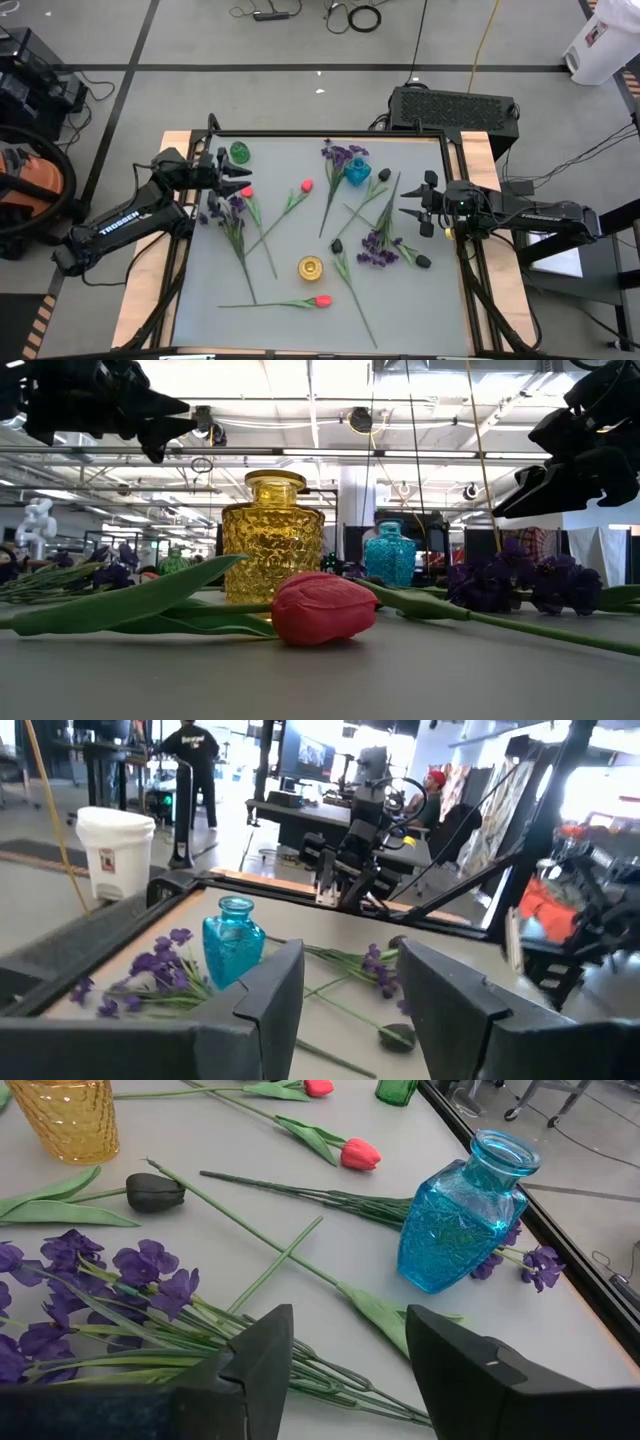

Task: Sort flowers into vase by color
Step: Put the left purple flowers into the blue vase

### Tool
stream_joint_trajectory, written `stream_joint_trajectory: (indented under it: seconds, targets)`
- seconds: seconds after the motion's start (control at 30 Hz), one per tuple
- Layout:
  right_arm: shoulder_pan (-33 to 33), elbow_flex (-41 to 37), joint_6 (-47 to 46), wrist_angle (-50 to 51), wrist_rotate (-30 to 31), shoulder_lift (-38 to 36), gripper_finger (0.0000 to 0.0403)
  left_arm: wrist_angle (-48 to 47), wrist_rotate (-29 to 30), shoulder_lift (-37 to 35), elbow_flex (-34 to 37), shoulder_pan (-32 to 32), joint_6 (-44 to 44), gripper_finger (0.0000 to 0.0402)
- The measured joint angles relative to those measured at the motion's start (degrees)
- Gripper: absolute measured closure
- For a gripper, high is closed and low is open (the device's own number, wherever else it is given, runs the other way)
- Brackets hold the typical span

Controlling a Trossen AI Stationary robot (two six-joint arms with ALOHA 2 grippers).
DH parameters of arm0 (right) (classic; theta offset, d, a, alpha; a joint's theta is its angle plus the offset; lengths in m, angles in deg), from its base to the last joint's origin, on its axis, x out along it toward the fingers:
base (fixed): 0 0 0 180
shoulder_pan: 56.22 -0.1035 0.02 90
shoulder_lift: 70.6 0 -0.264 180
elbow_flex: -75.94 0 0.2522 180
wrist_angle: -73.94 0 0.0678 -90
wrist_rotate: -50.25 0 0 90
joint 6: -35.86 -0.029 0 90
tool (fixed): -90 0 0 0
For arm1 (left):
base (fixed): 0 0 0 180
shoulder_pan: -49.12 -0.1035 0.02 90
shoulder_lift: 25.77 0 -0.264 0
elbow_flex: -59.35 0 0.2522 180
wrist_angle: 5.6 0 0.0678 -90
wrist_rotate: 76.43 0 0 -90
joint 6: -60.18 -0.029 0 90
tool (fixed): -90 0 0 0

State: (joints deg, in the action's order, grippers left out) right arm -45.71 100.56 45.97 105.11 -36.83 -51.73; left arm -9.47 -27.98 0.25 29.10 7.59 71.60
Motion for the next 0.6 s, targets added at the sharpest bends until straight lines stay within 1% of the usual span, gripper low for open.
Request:
stream_joint_trajectory:
  seconds: [0.2, 0.37, 0.6]
  targets:
    - [0.0, 0.0, 0.0, 0.0, 0.0, 0.0, 0.0215, 0.0, 0.0, 0.0, 0.0, 0.0, 0.7, 0.023]
    - [0.0, 0.0, 0.0, 0.0, 0.0, 0.0, 0.0215, 0.0, 0.0, 0.0, 0.0, 0.0, 11.8, 0.023]
    - [0.0, 0.0, 0.0, 0.0, 0.0, 0.0, 0.0215, 0.0, 0.3, 0.0, 0.0, 0.0, 20.1, 0.023]
